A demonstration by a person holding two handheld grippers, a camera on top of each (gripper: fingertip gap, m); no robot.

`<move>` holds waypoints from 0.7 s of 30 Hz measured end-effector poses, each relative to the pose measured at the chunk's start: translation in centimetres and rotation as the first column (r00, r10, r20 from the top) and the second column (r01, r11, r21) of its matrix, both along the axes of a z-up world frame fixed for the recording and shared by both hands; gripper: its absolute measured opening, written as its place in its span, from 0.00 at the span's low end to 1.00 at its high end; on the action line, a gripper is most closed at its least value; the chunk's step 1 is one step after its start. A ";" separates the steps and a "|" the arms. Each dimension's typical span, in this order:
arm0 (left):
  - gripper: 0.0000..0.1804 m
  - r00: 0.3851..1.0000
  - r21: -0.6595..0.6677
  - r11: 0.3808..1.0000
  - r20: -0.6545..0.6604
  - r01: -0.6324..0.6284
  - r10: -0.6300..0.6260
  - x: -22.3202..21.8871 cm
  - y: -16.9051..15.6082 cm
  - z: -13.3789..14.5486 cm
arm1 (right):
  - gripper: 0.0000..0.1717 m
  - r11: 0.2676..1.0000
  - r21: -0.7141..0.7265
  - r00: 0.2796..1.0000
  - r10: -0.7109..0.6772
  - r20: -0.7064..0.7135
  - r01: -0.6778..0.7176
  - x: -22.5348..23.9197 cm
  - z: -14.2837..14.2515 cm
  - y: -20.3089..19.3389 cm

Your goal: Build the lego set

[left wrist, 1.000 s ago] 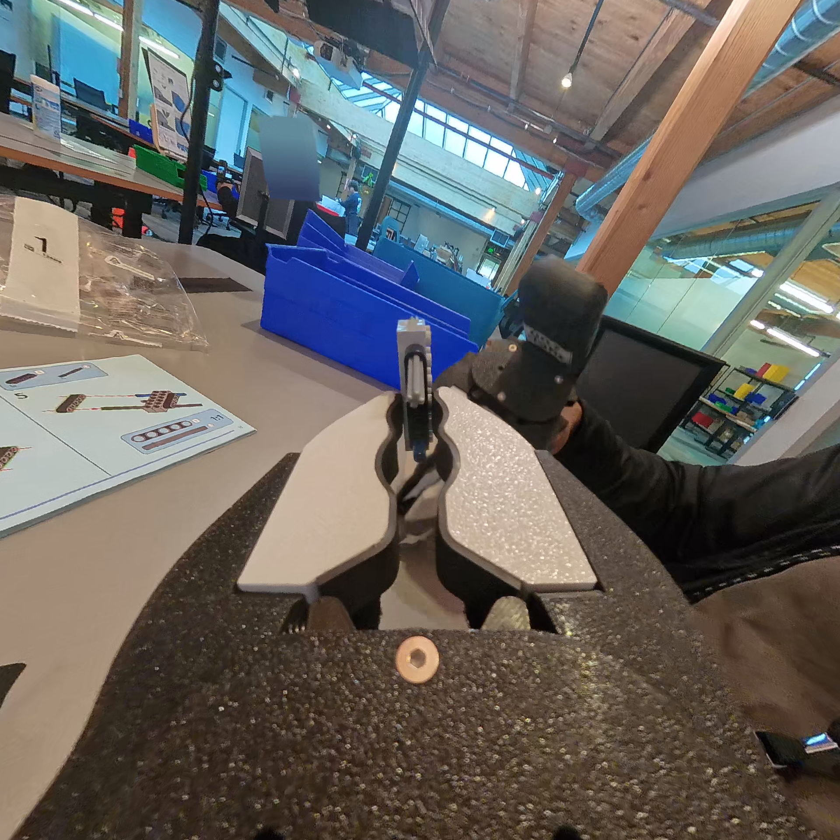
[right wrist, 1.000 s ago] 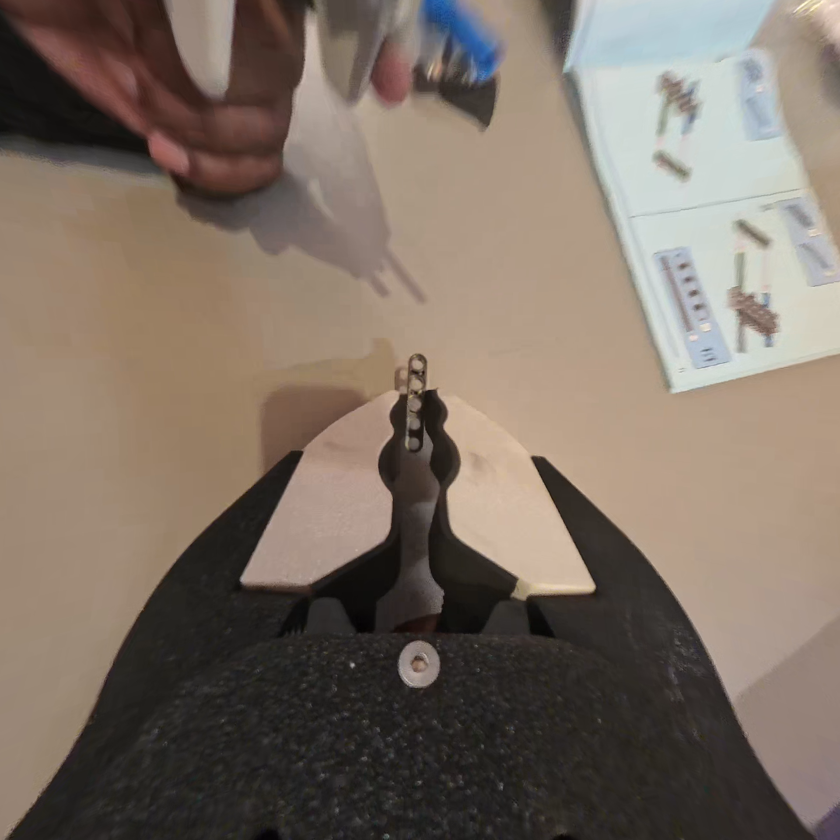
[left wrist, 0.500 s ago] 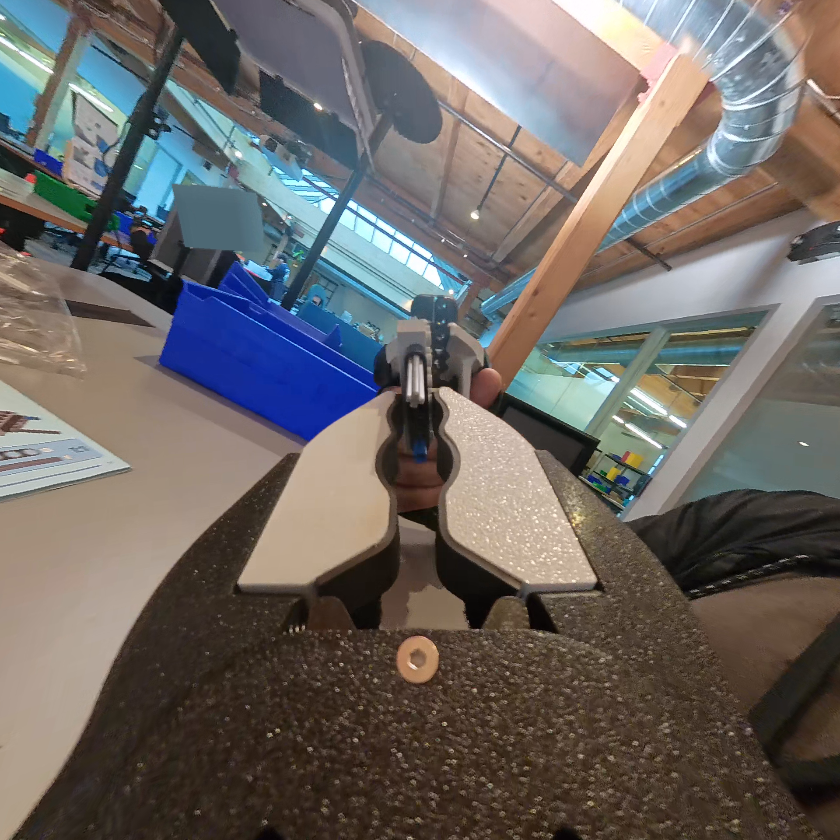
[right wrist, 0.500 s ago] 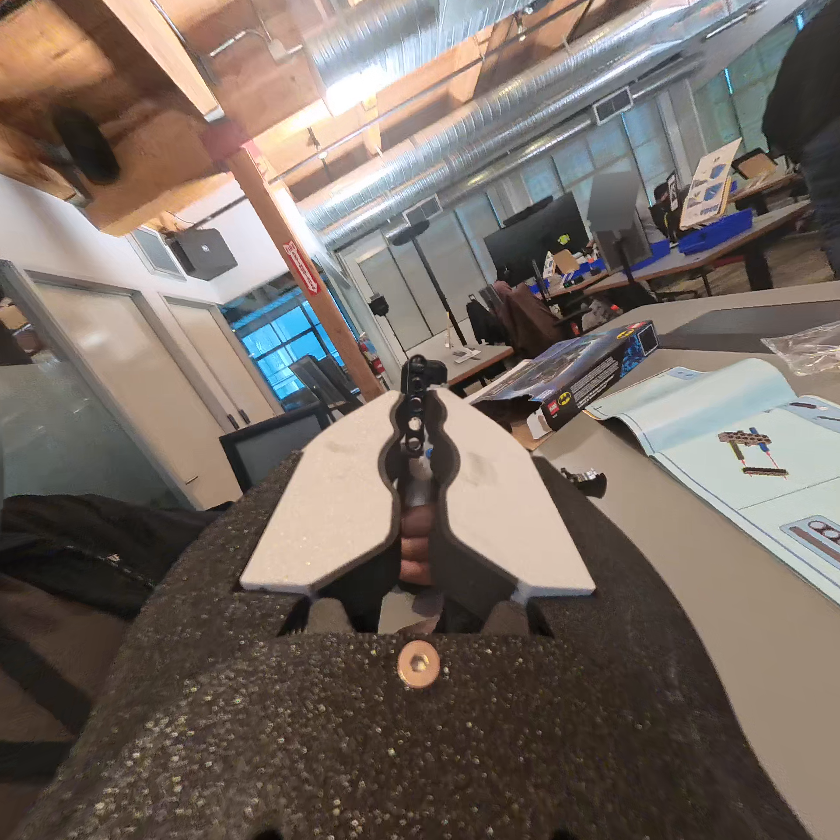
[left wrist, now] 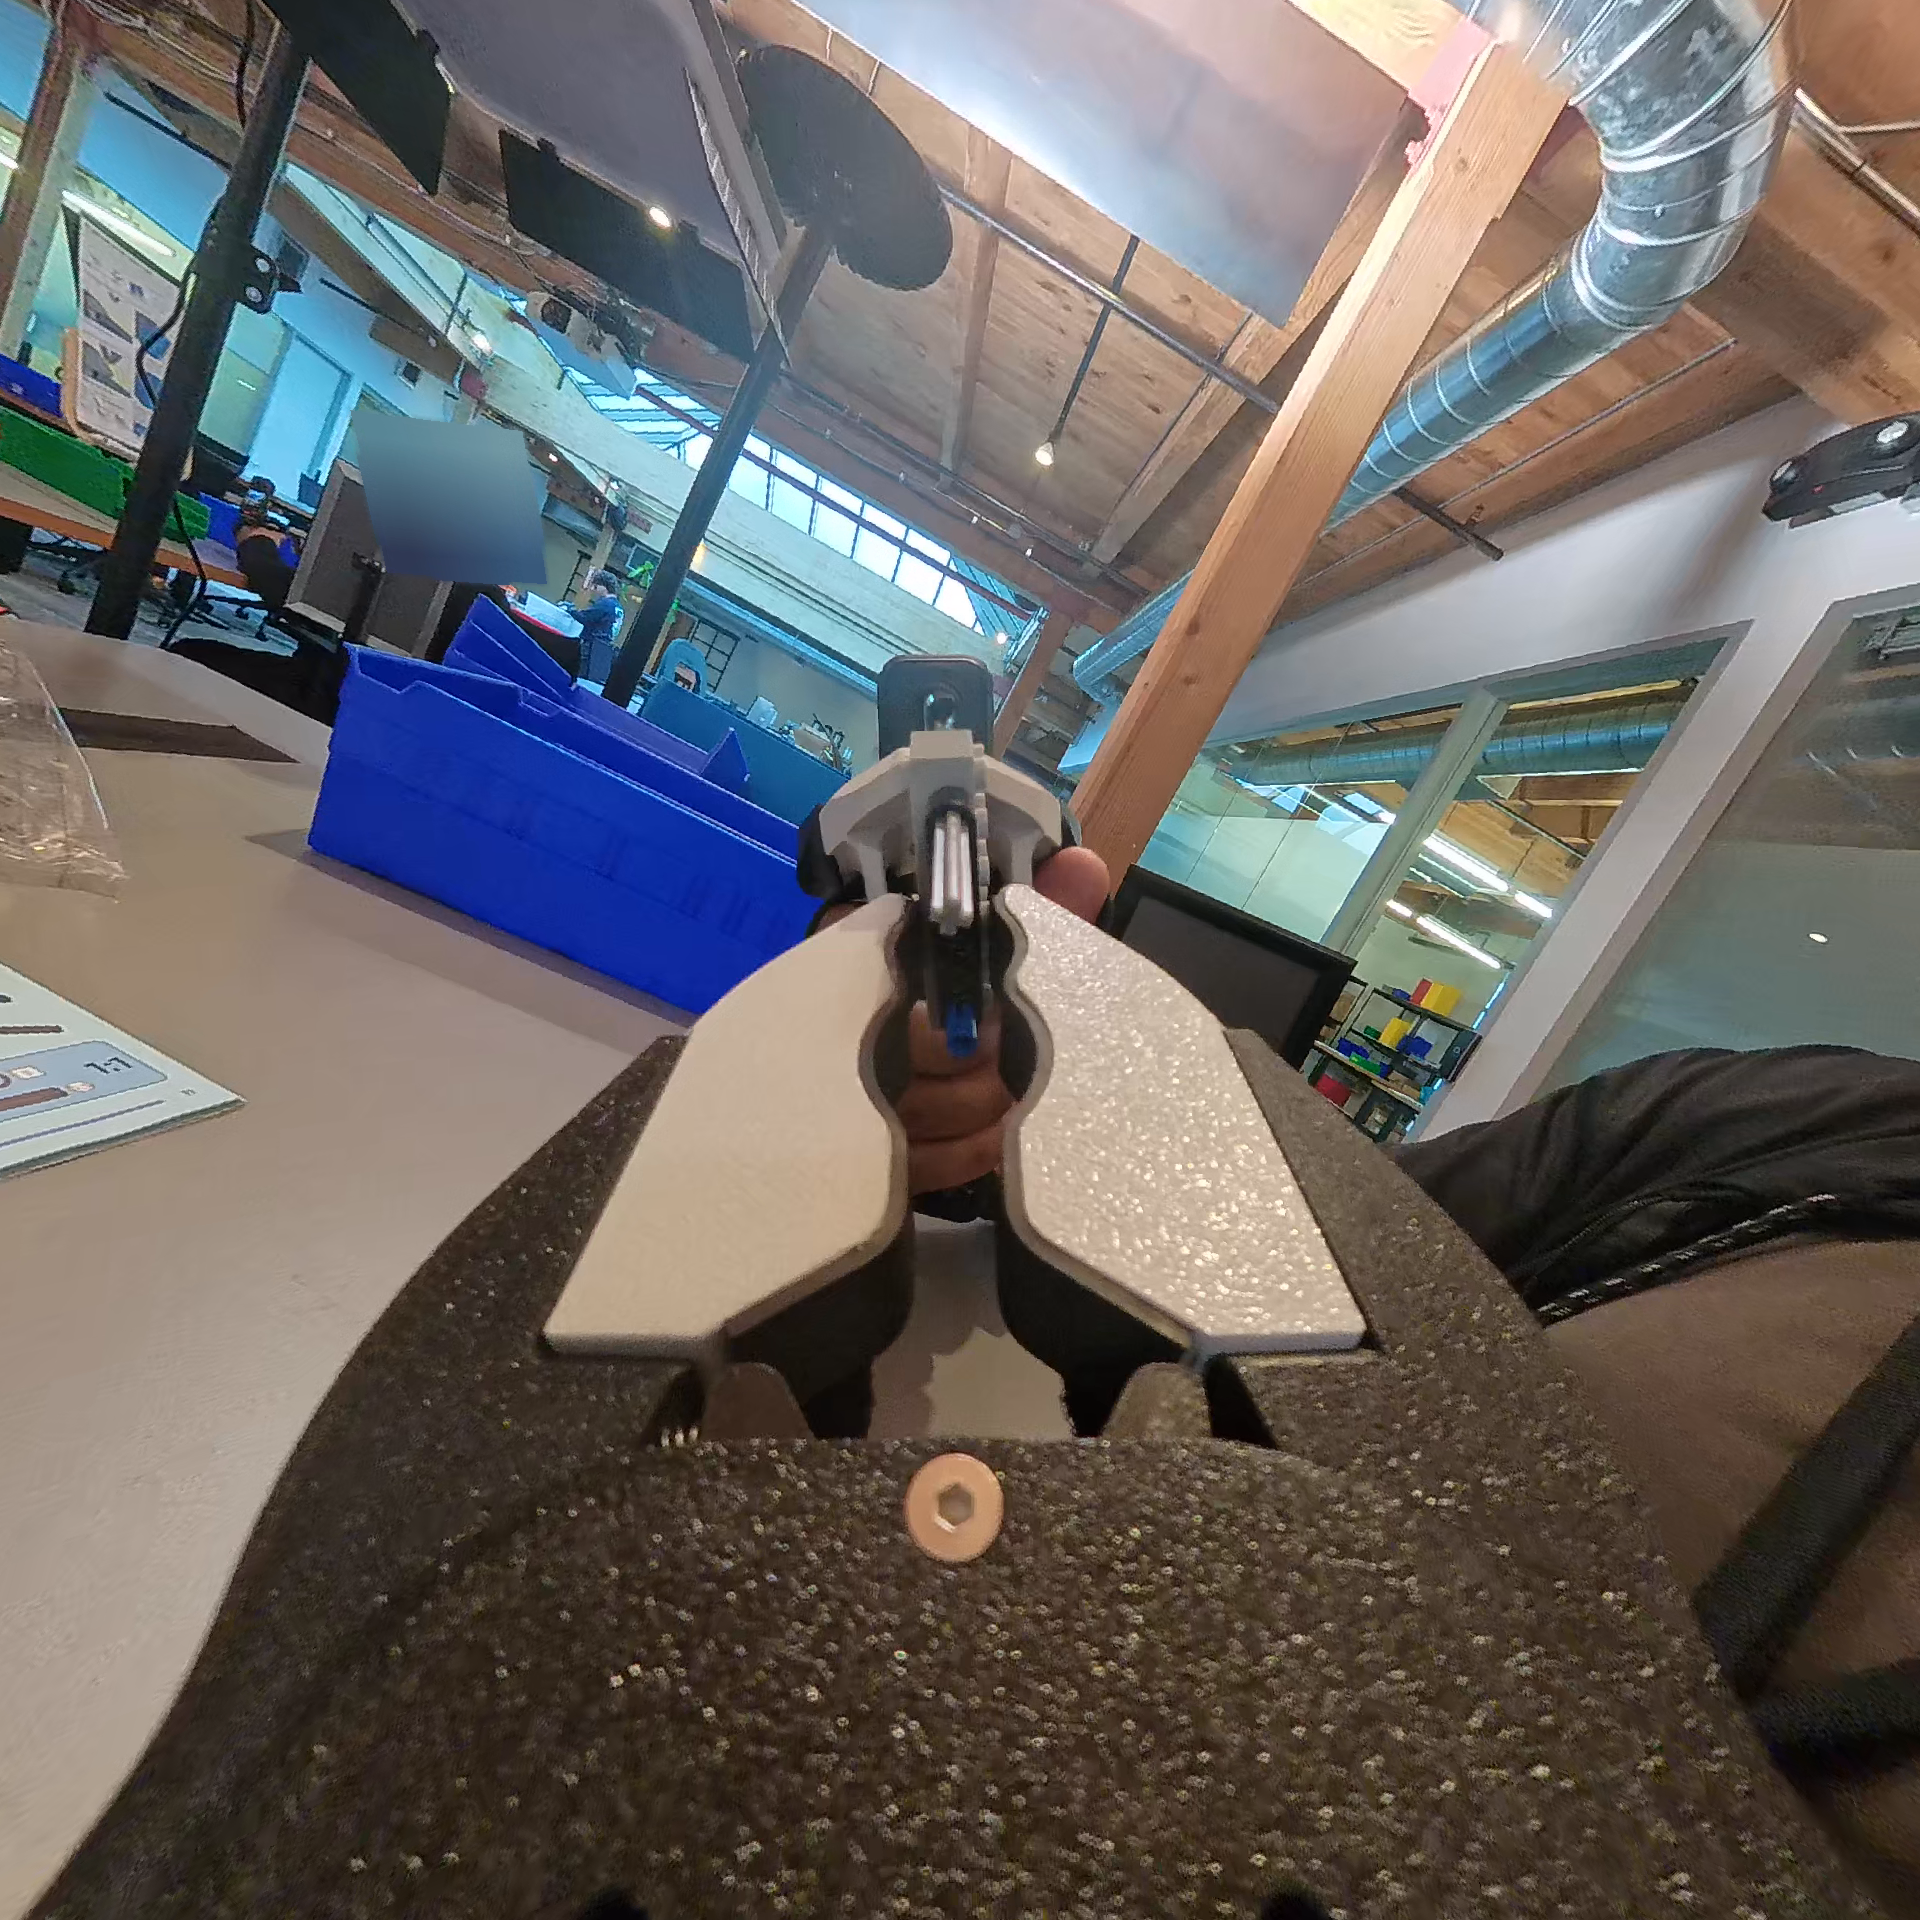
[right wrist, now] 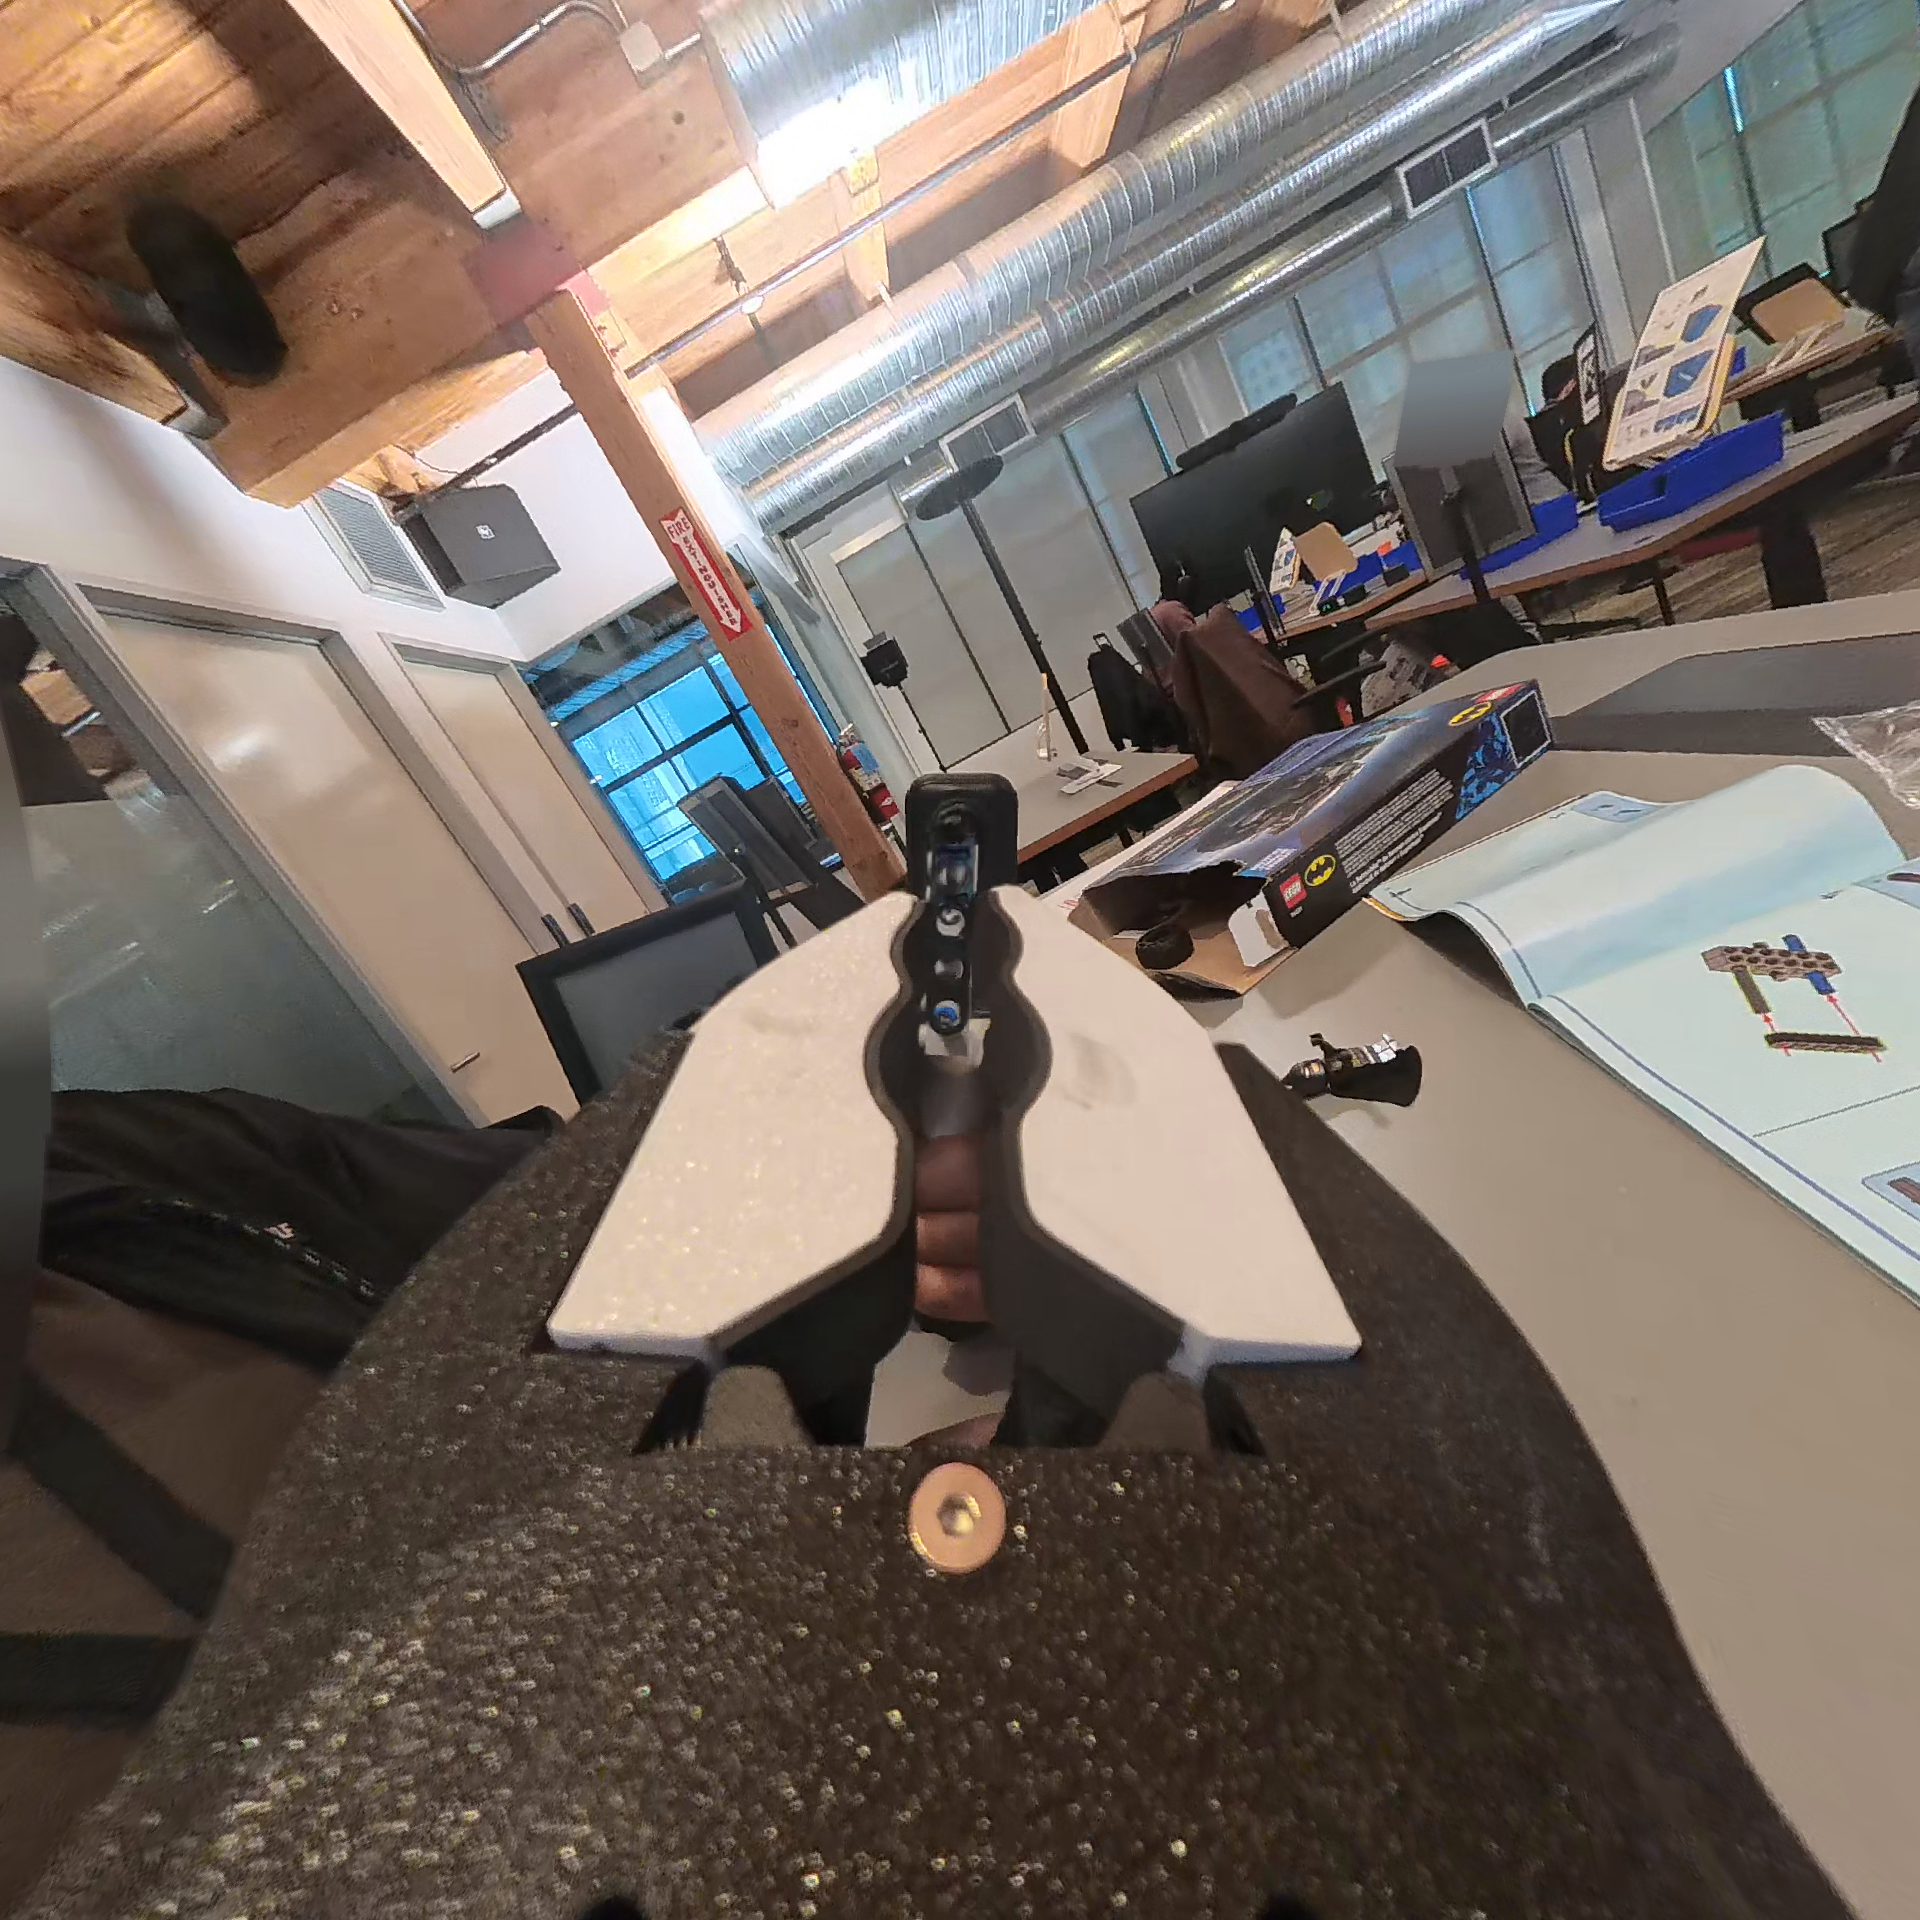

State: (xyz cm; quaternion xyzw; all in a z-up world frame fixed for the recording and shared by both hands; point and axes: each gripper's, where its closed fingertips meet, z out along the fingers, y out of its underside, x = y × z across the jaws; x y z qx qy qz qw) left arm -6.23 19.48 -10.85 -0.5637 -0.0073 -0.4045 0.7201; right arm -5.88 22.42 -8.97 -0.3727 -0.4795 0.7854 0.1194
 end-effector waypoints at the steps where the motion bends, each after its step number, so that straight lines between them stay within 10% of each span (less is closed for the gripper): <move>1: 0.06 1.000 0.000 1.000 0.000 0.000 0.000 0.0 0.0 0.0 | 0.05 1.000 0.001 1.000 0.001 -0.001 -0.001 0.0 0.0 0.0; 21: 0.06 0.996 -0.025 1.000 -0.086 -0.009 0.007 0.5 0.1 -0.5 | 0.05 0.988 0.155 1.000 0.005 0.020 -0.008 0.6 -0.9 -0.4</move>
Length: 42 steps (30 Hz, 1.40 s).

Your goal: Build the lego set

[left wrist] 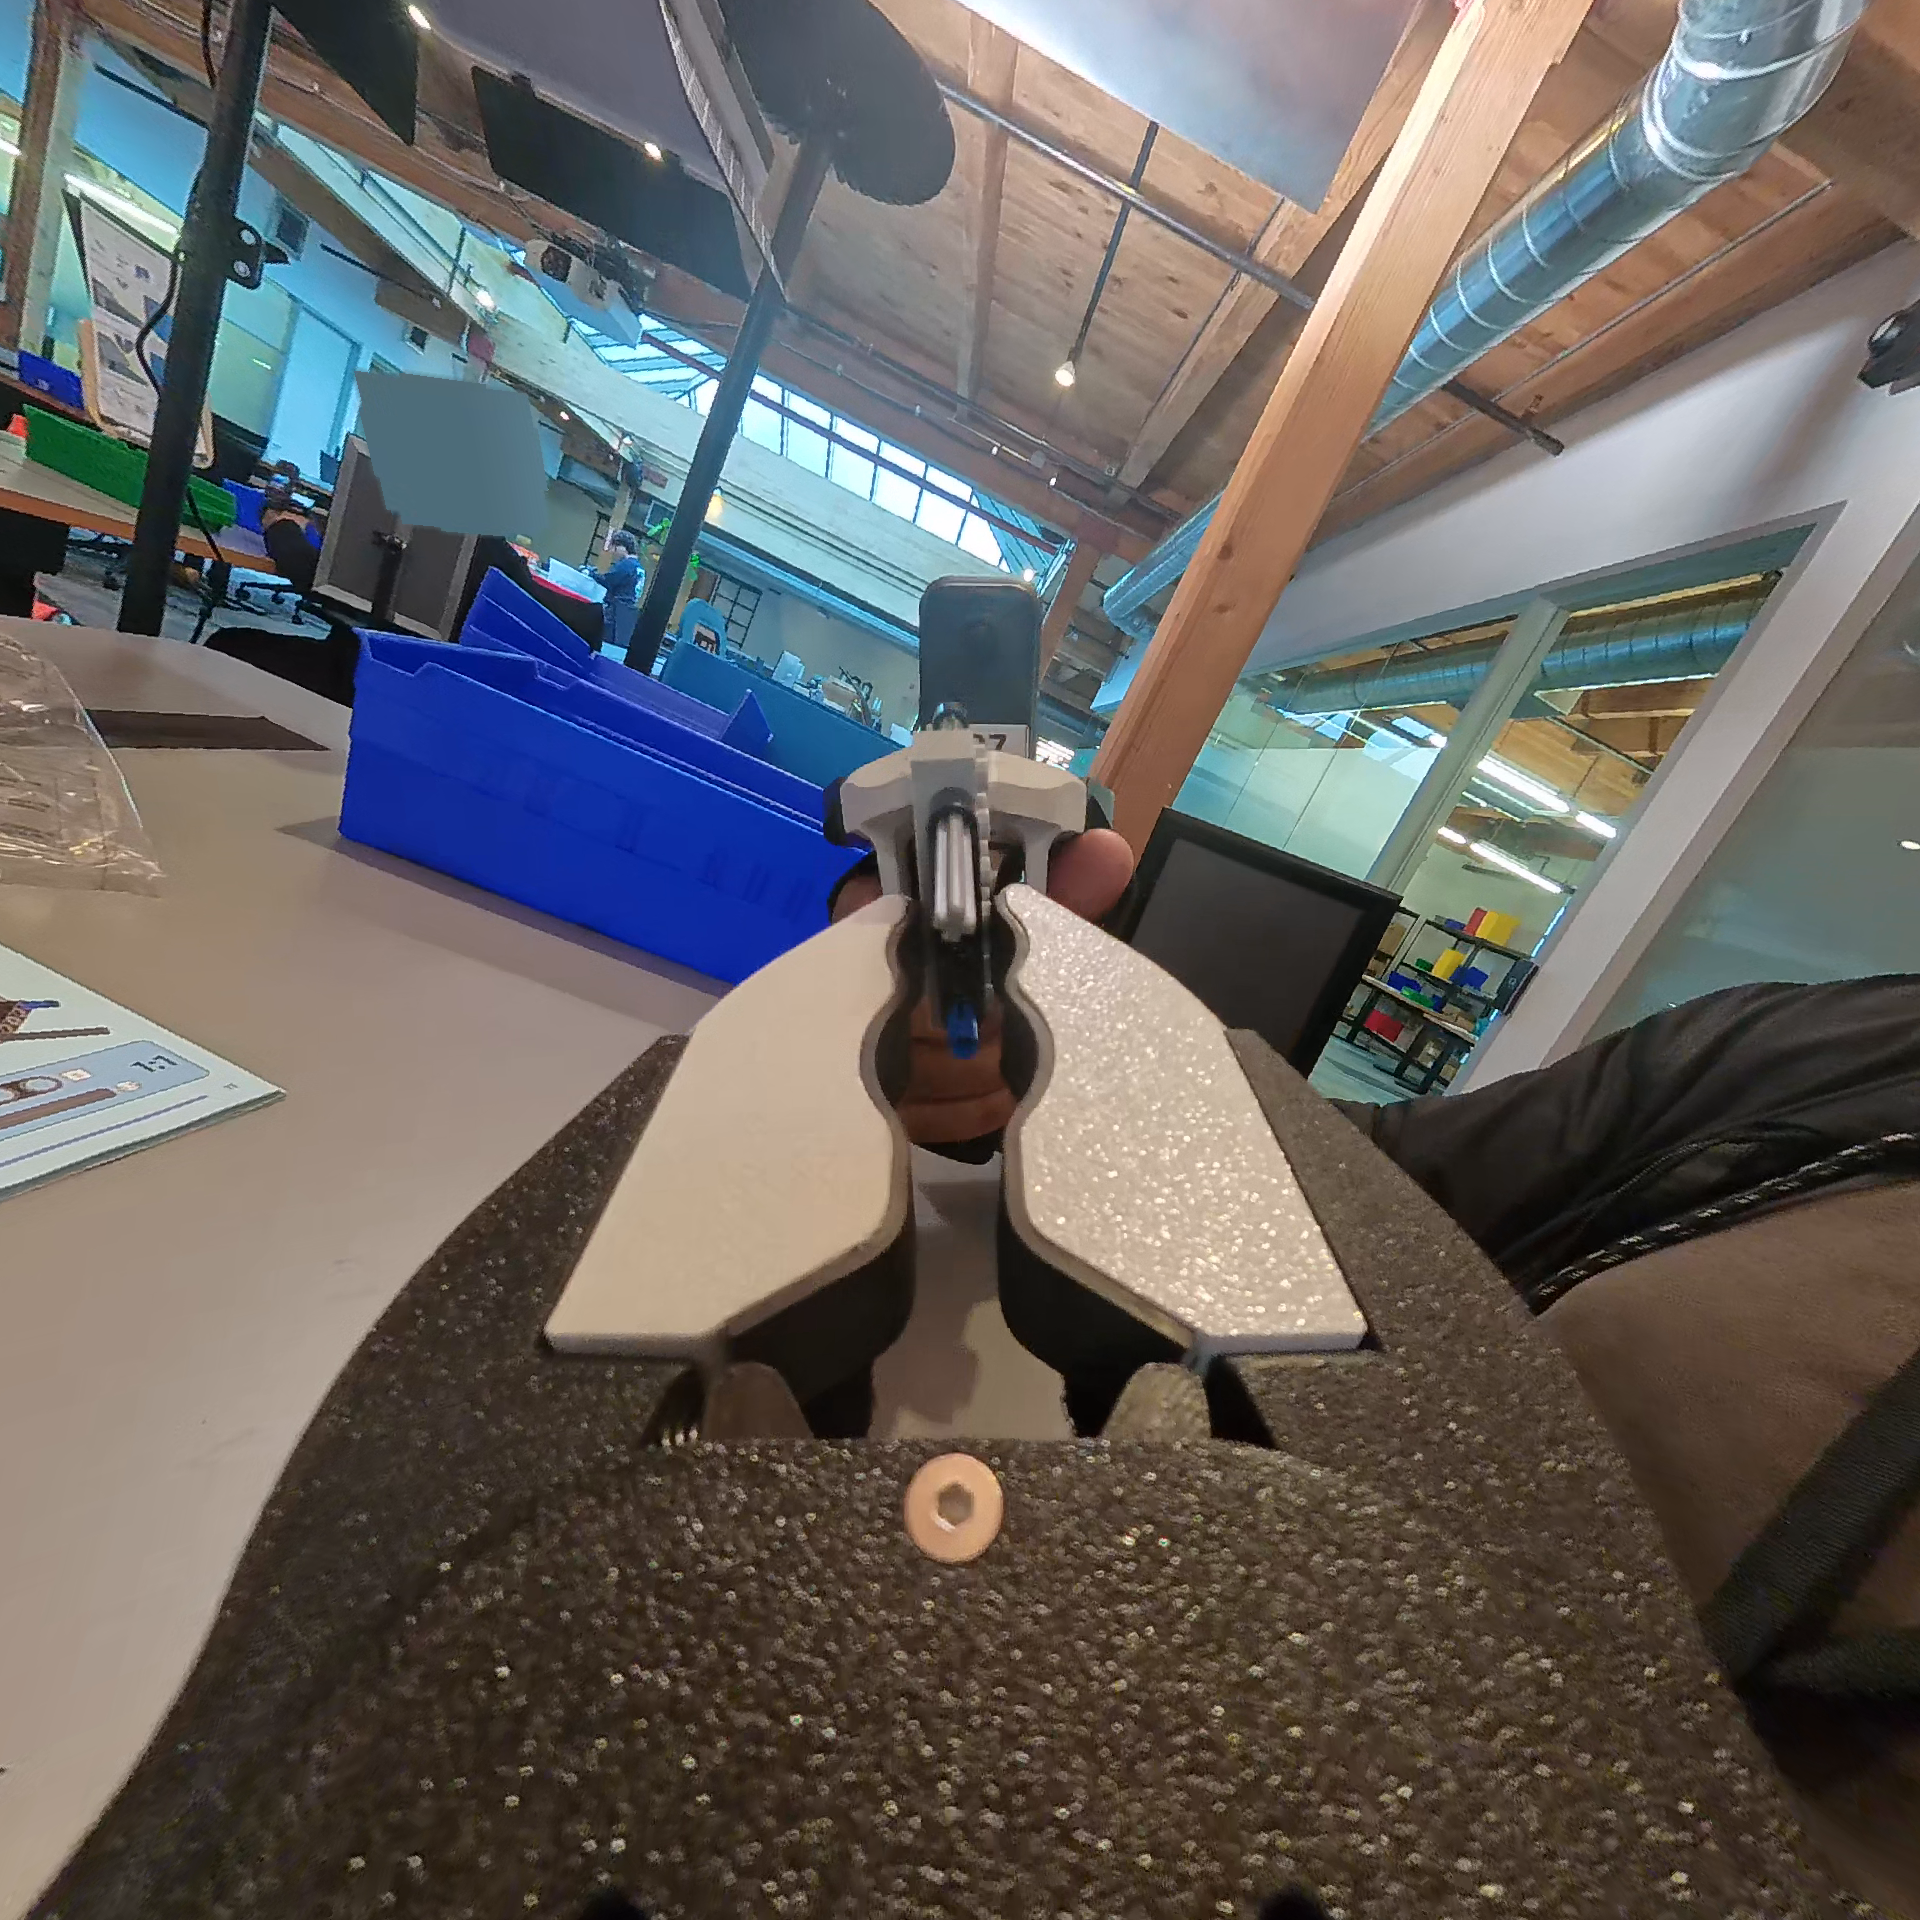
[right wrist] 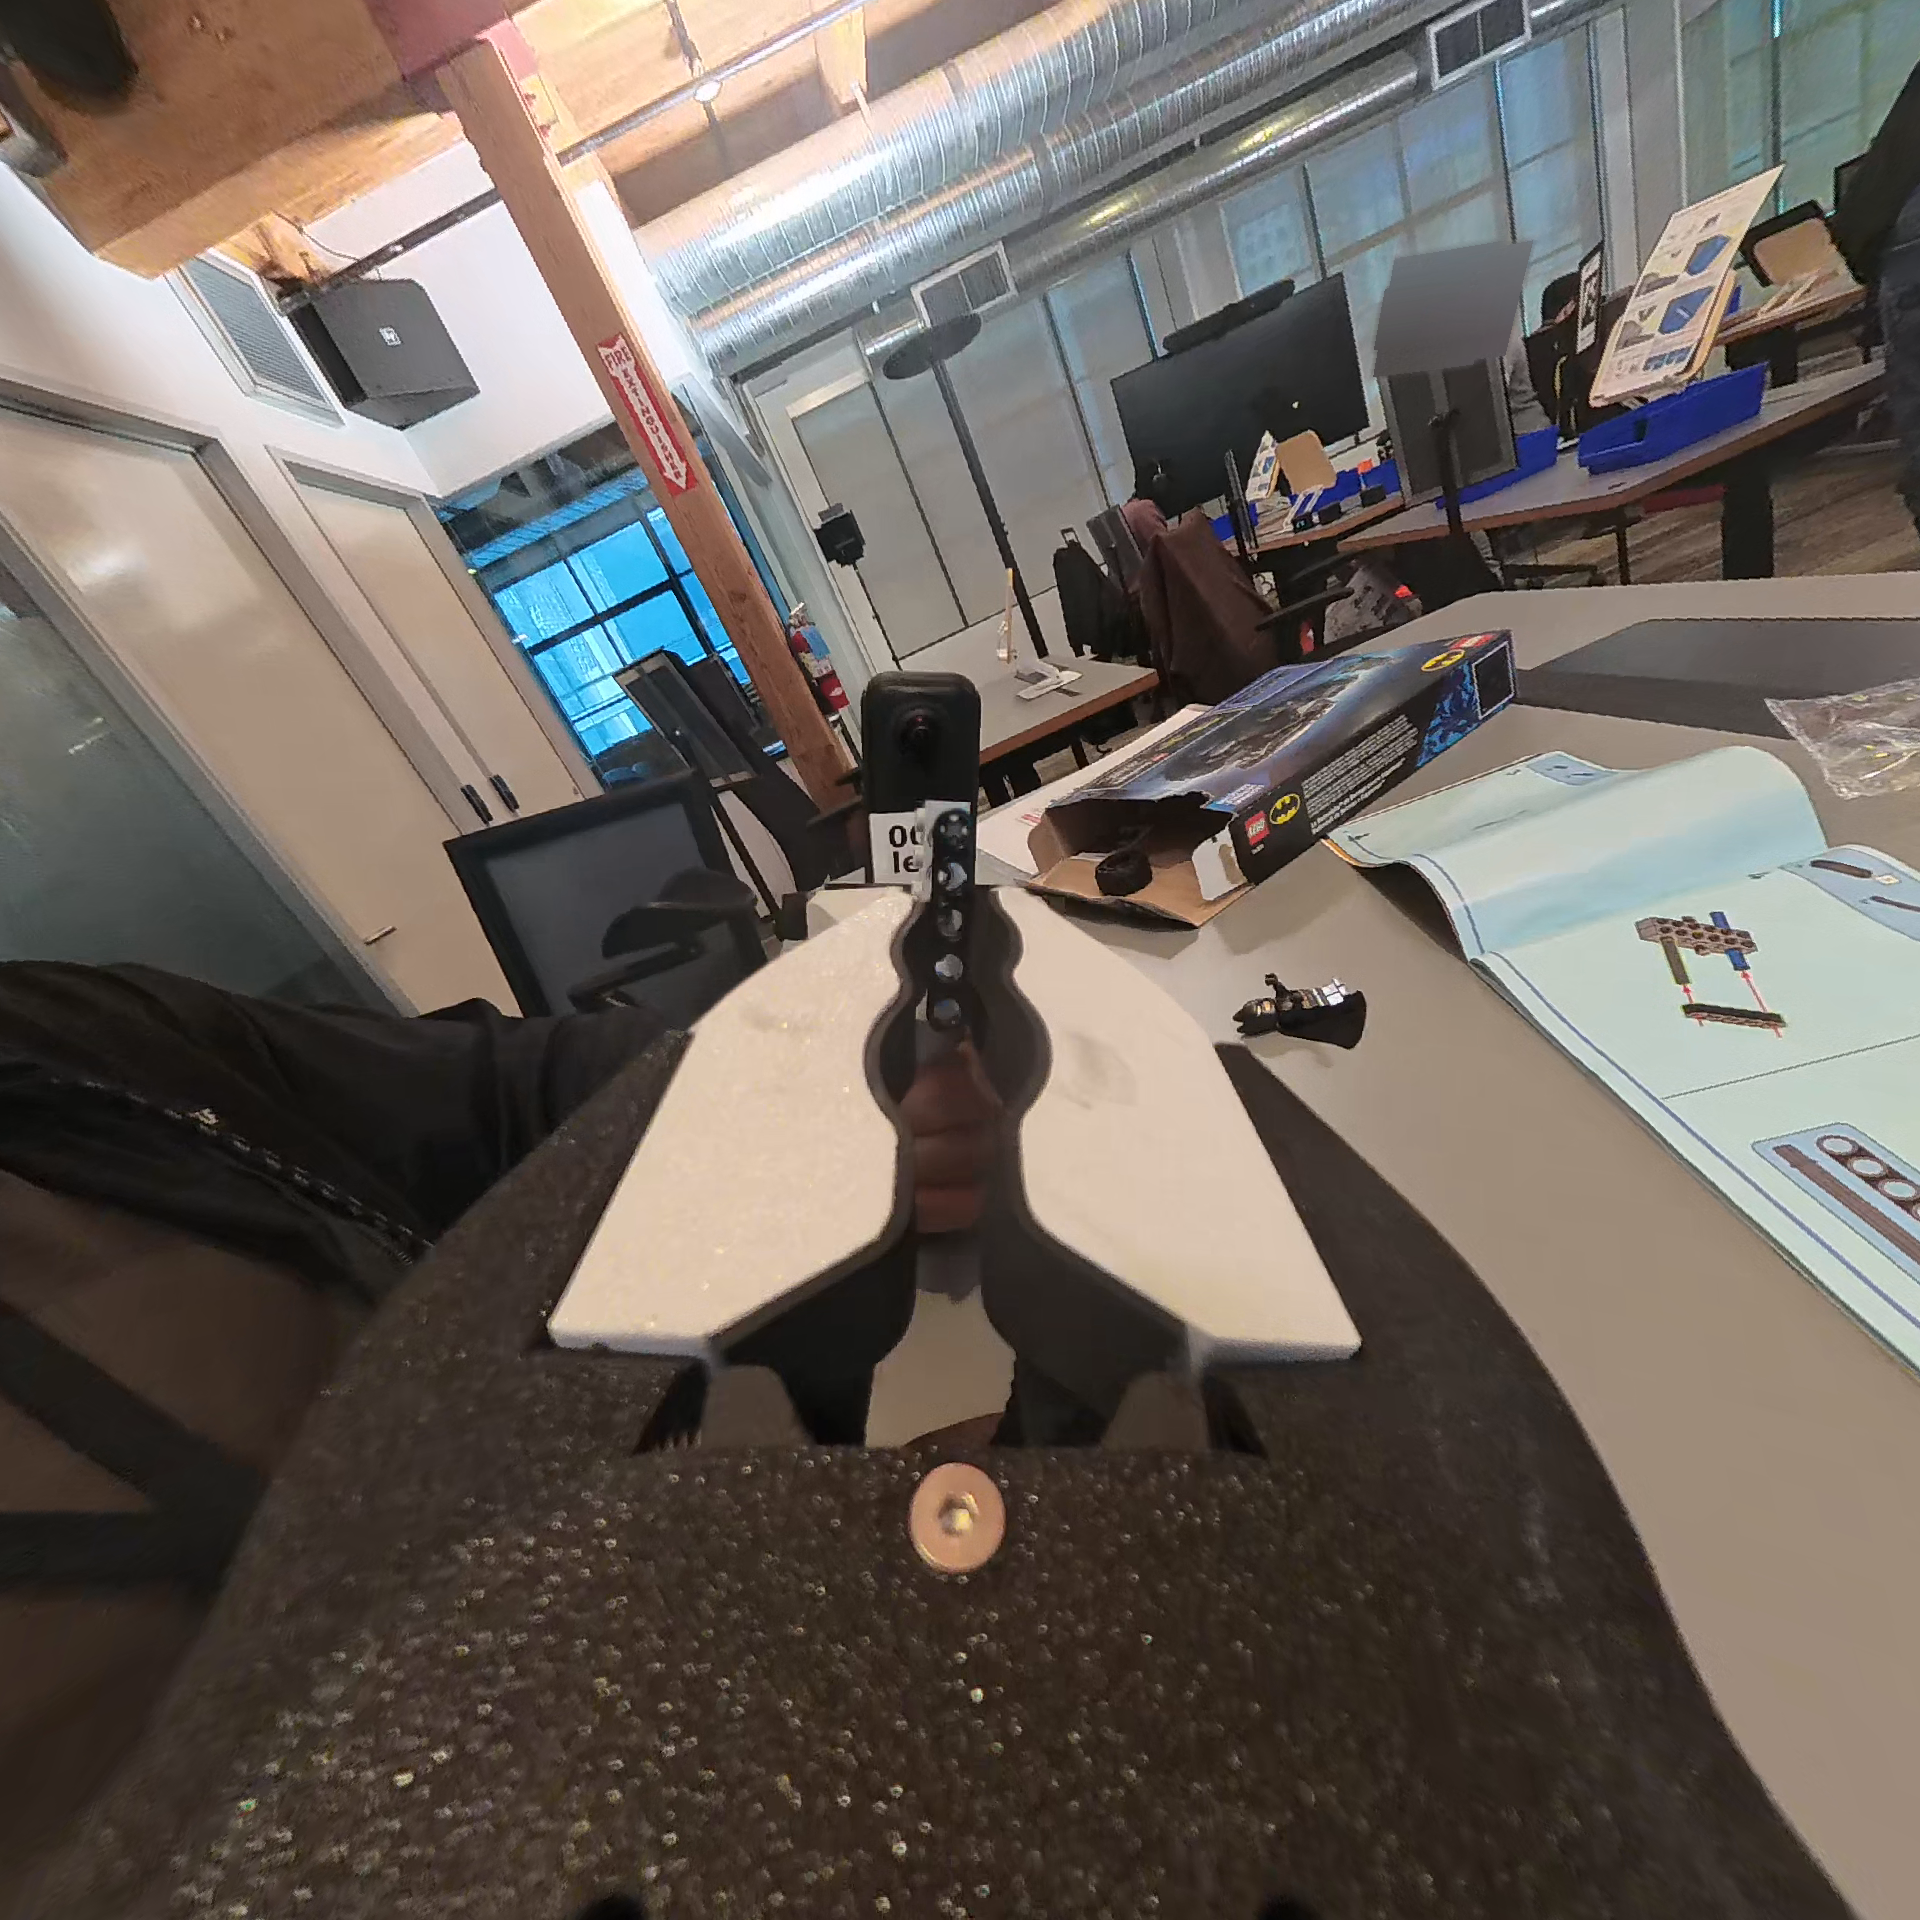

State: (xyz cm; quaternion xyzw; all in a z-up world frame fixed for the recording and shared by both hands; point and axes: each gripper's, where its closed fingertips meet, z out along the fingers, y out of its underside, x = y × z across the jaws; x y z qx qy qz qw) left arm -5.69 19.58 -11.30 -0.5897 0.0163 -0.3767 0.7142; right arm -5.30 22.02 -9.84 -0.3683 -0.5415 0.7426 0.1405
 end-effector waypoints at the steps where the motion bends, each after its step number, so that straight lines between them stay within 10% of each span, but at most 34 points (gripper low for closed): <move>1: 0.06 1.000 -0.001 1.000 0.002 0.002 -0.002 0.0 0.0 0.0 | 0.05 1.000 0.004 1.000 0.002 0.004 -0.002 0.0 -0.1 0.0; 42: 0.06 1.000 0.009 1.000 -0.025 -0.007 0.008 0.4 0.1 0.0 | 0.05 0.998 0.025 0.996 0.056 0.072 -0.058 -0.1 -1.6 -2.0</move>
